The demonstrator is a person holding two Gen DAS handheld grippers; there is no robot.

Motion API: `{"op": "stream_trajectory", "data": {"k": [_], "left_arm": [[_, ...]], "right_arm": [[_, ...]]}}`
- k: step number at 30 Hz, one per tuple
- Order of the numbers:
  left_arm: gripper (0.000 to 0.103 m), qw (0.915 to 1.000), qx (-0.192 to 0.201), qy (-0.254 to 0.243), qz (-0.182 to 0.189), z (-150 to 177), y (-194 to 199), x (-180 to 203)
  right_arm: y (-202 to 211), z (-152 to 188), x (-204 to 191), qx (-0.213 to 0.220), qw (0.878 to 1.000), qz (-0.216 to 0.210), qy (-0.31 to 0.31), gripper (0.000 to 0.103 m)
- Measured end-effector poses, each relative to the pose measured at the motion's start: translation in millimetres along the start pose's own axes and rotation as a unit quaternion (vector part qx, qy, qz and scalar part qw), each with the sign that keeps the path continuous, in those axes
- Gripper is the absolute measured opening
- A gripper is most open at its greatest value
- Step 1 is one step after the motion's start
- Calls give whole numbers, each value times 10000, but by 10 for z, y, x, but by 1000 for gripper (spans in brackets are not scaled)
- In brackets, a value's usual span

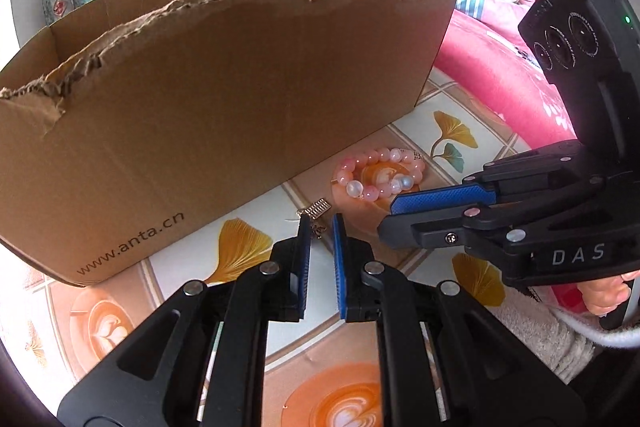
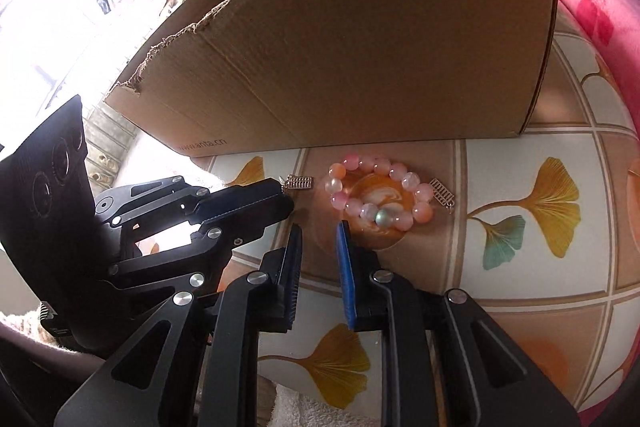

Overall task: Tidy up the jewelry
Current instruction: 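Move the left tool to the silver charm beside the pink bead bracelet, then close the left tool on the silver charm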

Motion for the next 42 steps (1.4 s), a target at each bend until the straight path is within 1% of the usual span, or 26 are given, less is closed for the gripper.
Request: {"op": "stream_trajectory", "data": {"k": [4, 5, 6, 7, 10, 16, 19, 23, 25, 28, 29, 31, 32, 35, 38, 39, 40, 41, 42], "left_arm": [[10, 9999, 63, -109, -76, -12, 1, 14], [8, 9998, 79, -130, -112, -11, 0, 14], [4, 9997, 96, -150, -171, -9, -2, 9], [2, 9996, 112, -159, -200, -6, -2, 3], [0, 9998, 70, -37, -169, 5, 4, -38], [0, 9997, 156, 155, -139, 103, 191, -187], [0, 9992, 159, 270, -232, 154, 253, -285], [0, 9982, 74, 457, -368, 227, 271, -415], [0, 9980, 87, 557, -277, 233, 295, -445], [0, 9974, 123, 711, 54, 187, 300, -416], [2, 9973, 135, 705, 133, 167, 287, -381], [18, 9980, 147, 595, 172, 124, 229, -298], [20, 9985, 132, 515, 152, 109, 183, -259], [20, 9993, 12, 321, 166, 76, 32, -144], [20, 9999, 128, 30, 68, 21, -9, -62], [18, 9999, 150, -80, 26, 13, -18, -34], [6, 9996, 170, -227, -8, 12, -24, 4], [3, 9990, 205, -395, -83, 18, -22, 41], [3, 9981, 244, -546, -168, 33, -13, 71]], "right_arm": [[-20, -7, 3, 28, 10000, -27, -25, 18], [-5, -5, 12, 31, 10000, -29, -26, 18], [-5, -6, 12, 33, 10000, -27, -24, 18], [-7, -5, 14, 37, 10000, -26, -23, 18], [11, -1, 18, 52, 10000, -23, -29, 18], [16, -9, 11, 53, 10000, 29, 12, 18], [-8, -12, -52, 23, 9997, 149, 179, 18], [-76, -23, -220, -3, 9986, 112, 510, 19], [-111, -37, -263, -13, 9981, 152, 602, 19], [-155, -65, -266, -25, 9983, 157, 567, 19], [-164, -77, -259, -17, 9985, 157, 531, 19], [-152, -91, -225, 22, 9988, 174, 453, 19], [-140, -96, -211, 53, 9990, 183, 412, 19], [-108, -91, -162, 138, 9992, 223, 287, 19], [-75, -67, -112, 196, 9993, 269, 176, 19], [-72, -61, -100, 204, 9993, 268, 141, 19], [-74, -54, -92, 204, 9994, 261, 106, 19], [-44, -17, -54, 203, 9994, 259, 81, 19], [-46, -16, -43, 198, 9994, 264, 68, 19]]}}
Point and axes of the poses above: each gripper's, at about its wrist camera, not at the fingertips, and y roughly against the way its jaws point, x to its right, z to its underside, the point moved 5 cm from there along -y, roughly the way its jaws point, and after that the axes turned 11 degrees about -z, right-handed, at the moved point
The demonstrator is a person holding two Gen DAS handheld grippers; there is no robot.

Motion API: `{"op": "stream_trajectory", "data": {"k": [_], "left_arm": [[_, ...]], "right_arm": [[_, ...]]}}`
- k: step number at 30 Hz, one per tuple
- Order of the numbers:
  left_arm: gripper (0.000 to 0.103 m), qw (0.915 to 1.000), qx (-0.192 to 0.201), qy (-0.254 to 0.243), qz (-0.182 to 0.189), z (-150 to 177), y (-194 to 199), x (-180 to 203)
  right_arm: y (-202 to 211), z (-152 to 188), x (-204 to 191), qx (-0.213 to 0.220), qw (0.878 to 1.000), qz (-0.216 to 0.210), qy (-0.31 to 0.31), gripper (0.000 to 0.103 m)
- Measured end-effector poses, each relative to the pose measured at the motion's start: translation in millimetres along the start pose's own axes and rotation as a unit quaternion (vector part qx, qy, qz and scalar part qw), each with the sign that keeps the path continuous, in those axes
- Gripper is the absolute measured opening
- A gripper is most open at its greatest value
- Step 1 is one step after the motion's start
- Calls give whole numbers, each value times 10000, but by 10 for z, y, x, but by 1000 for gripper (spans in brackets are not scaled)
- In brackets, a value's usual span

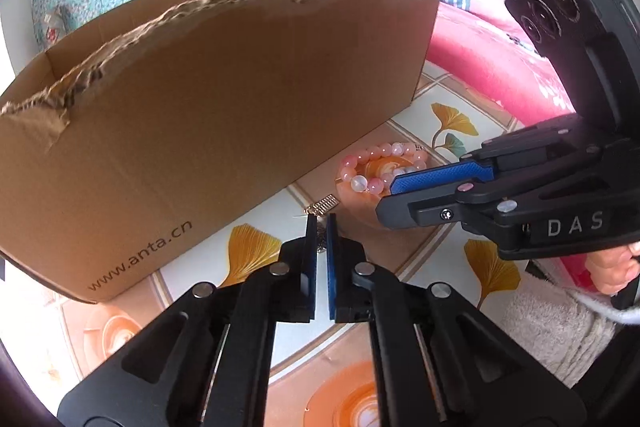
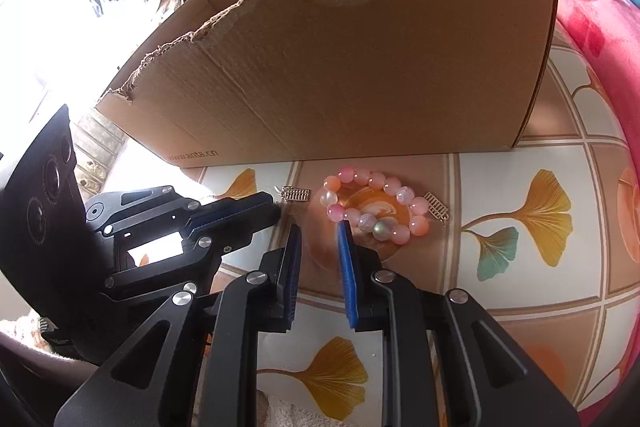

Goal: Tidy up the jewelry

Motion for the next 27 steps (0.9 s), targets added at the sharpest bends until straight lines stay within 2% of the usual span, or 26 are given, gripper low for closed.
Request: {"op": "stream_trajectory", "data": {"k": [3, 12, 15, 18, 23, 24, 27], "left_arm": [[2, 9999, 40, -123, -55, 42, 49, 20], [0, 9984, -94, 493, -258, 271, 230, -291], [0, 9969, -144, 723, -291, 319, 256, -404], [0, 9955, -171, 868, -327, 333, 259, -473], [0, 9945, -159, 988, -309, 320, 234, -495], [0, 9945, -156, 987, -304, 305, 215, -479], [0, 9947, -146, 978, -295, 309, 220, -476]], "right_arm": [[7, -11, 6, 1, 10000, -13, 41, 19], [-66, -67, -150, -11, 9989, -127, 445, 20], [-155, -78, -253, -58, 9966, 168, 807, 27], [-259, -115, -297, -90, 9937, 544, 971, 27], [-334, -193, -346, 20, 9913, 781, 1061, 27], [-355, -216, -366, 23, 9903, 824, 1116, 26], [-410, -224, -437, -1, 9840, 1048, 1443, 13]]}}
Point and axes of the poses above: each gripper's, at about its wrist camera, not at the fingertips, and y roughly against the way its jaws point, x to its right, z to its underside, the point moved 5 cm from there along -y, roughly the way its jaws point, and after that the axes turned 11 degrees about -z, right-handed, at the moved point
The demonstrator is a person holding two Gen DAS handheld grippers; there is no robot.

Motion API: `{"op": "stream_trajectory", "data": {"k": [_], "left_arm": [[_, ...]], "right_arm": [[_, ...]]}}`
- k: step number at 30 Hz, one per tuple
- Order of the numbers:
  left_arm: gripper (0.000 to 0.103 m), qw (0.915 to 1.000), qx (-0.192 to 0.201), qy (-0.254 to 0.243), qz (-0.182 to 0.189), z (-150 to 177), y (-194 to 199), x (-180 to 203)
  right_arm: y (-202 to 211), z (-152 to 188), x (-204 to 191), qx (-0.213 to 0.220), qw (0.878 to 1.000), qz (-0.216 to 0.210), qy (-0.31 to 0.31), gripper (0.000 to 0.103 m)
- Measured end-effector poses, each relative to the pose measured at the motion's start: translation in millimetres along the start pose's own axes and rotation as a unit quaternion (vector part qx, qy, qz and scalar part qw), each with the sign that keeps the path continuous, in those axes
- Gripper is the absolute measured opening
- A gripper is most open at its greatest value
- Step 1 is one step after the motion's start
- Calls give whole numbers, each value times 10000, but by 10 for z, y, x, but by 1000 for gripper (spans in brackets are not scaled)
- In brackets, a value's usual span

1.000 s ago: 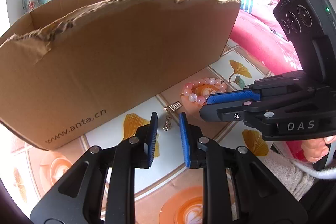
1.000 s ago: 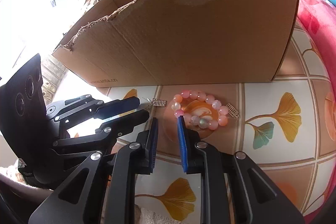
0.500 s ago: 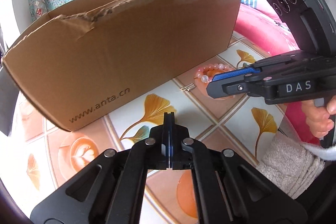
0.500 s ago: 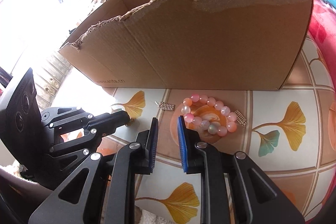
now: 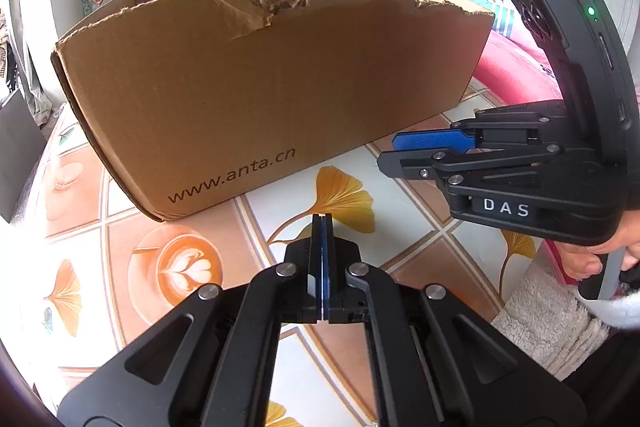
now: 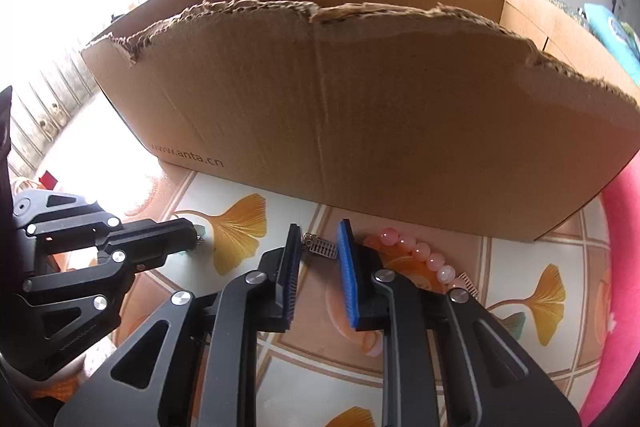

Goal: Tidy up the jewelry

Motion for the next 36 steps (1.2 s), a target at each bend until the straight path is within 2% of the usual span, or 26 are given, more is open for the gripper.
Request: {"op": "stream_trajectory", "data": {"k": [1, 6, 10, 18, 21, 24, 27, 33, 36], "left_arm": [[0, 10000, 8, -2, 3, 7, 10, -11], [0, 10000, 23, 75, 29, 36, 41, -66], [0, 9998, 46, 158, 60, 37, 57, -113], [0, 9993, 198, 290, 109, -4, 181, -178], [0, 9993, 217, 280, 107, -6, 201, -171], [0, 9995, 179, 245, 96, 11, 175, -144], [0, 9996, 139, 240, 103, 10, 128, -143], [0, 9995, 118, 272, 84, 14, 107, -138], [0, 9995, 111, 292, 61, 15, 101, -148]], "right_arm": [[-4, 2, -10, -2, 9999, -104, -16, 6], [9, -23, 31, 45, 9985, -416, -346, 4], [127, -31, 127, 240, 9951, -720, -639, 3], [521, -133, 352, 793, 9796, -1376, -1228, 3], [573, -131, 330, 789, 9789, -1478, -1169, 3], [507, -121, 217, 519, 9865, -1323, -814, 7], [371, -62, 123, 166, 9934, -1083, -344, 19], [64, -57, 76, -218, 9984, -483, 211, 18], [54, -56, 57, -239, 9979, -485, 365, 6]]}}
Point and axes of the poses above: each gripper's, at about its wrist camera, not at the fingertips, and y roughly against the way its jaws point, x to its right, z to its underside, the point moved 5 cm from there along -y, roughly the way its jaws point, and after that the axes turned 11 degrees about -z, right-handed, at the moved point
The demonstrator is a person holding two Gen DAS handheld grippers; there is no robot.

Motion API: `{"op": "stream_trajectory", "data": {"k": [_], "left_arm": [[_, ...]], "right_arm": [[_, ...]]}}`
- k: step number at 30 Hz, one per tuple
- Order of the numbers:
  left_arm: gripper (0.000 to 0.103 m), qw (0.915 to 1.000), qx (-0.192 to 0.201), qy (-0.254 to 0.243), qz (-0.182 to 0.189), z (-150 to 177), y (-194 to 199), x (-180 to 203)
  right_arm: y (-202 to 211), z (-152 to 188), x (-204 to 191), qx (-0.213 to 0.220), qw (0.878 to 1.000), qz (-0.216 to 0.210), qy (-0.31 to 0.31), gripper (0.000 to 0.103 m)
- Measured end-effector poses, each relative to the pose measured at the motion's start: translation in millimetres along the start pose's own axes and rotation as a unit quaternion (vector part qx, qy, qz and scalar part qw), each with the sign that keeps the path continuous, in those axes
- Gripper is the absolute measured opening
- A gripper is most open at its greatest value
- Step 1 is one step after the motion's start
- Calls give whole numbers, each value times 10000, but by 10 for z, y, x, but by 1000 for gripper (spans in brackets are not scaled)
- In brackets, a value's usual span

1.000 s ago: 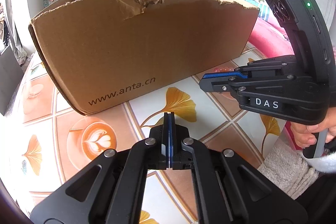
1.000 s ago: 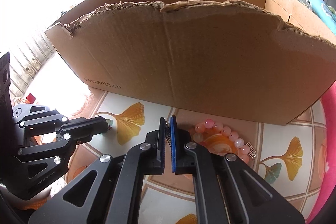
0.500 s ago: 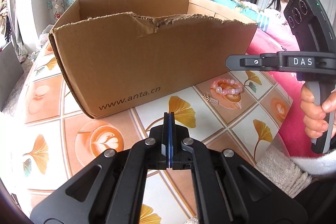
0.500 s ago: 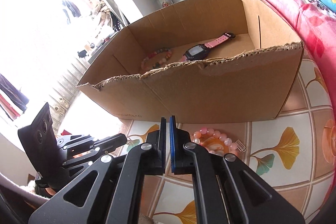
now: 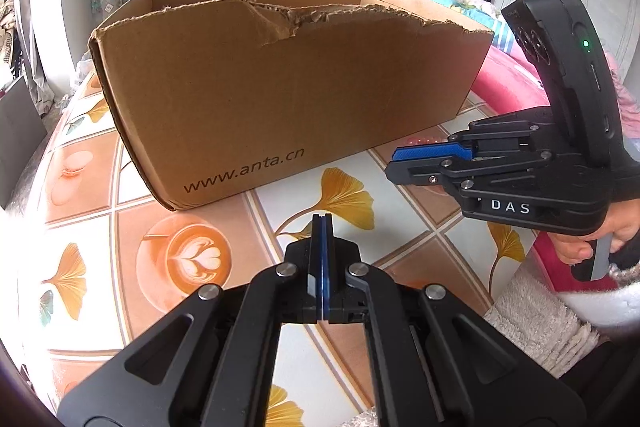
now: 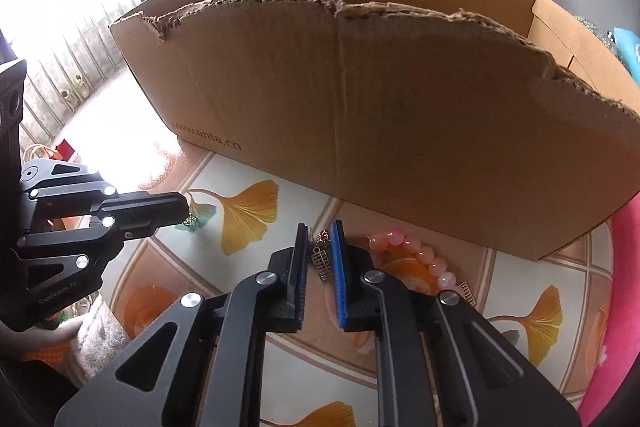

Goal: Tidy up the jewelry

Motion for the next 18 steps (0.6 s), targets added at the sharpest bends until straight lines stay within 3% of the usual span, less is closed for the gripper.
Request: {"op": "stream_trajectory", "data": {"k": [4, 11, 18], "left_arm": [[0, 10000, 36, 27, -10, 4, 31, -4], [0, 9998, 193, 35, 32, -35, 153, 4], [0, 9981, 575, -12, 243, -179, 411, 53]], "right_arm": [[75, 19, 85, 112, 9990, -208, -378, 2], [480, 56, 343, 756, 9871, -812, -1154, 1], [879, -29, 309, 1098, 9837, -953, -1057, 1]]}}
Point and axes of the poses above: each gripper's, at about its wrist camera, not at the fingertips, and y roughly against the way its jaws point, x to its right, z to its underside, the point moved 5 cm from there along -y, roughly the way its jaws point, and after that the axes turned 11 degrees about -z, right-handed, at the moved point
